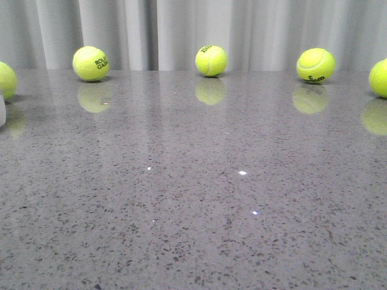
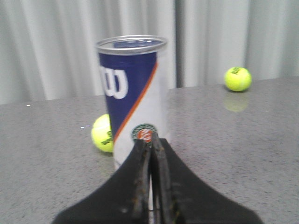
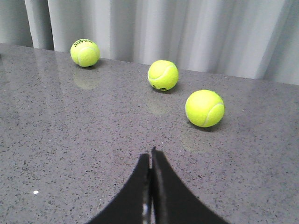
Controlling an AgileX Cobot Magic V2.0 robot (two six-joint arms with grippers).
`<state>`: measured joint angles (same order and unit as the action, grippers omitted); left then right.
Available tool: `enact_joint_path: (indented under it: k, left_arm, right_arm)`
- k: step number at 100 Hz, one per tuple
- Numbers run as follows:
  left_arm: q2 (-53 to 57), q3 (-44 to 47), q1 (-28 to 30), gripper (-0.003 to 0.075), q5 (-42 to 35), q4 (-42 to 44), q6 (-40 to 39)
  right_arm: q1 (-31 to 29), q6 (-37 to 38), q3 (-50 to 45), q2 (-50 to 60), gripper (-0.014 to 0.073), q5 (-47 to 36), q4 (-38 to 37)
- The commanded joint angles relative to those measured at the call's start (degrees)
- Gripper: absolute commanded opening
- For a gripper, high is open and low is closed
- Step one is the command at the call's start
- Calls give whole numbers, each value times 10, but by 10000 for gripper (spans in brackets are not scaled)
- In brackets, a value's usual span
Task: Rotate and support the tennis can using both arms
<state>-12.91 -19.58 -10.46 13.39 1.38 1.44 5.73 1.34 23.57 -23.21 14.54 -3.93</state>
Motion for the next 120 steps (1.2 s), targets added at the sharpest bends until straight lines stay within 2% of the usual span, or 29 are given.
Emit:
enact_joint_path:
  k: [1, 35, 52, 83, 120]
  left_arm:
    - [17, 12, 19, -21, -61, -3, -6]
    - [156, 141, 49, -21, -84, -1, -6]
    - [154, 181, 71, -21, -108, 5, -6]
    - [154, 221, 72, -21, -172, 21, -6]
    - [154, 221, 72, -21, -177, 20, -6]
  right_arm:
    - [-4, 0, 15, -1, -67, -49, -5]
    - [-4, 0, 15, -1, -67, -49, -5]
    - [-4, 0, 15, -2, -67, -49, -5]
    - [-4, 0, 15, -2, -67, -49, -5]
    - [-4, 0, 15, -2, -67, -49, -5]
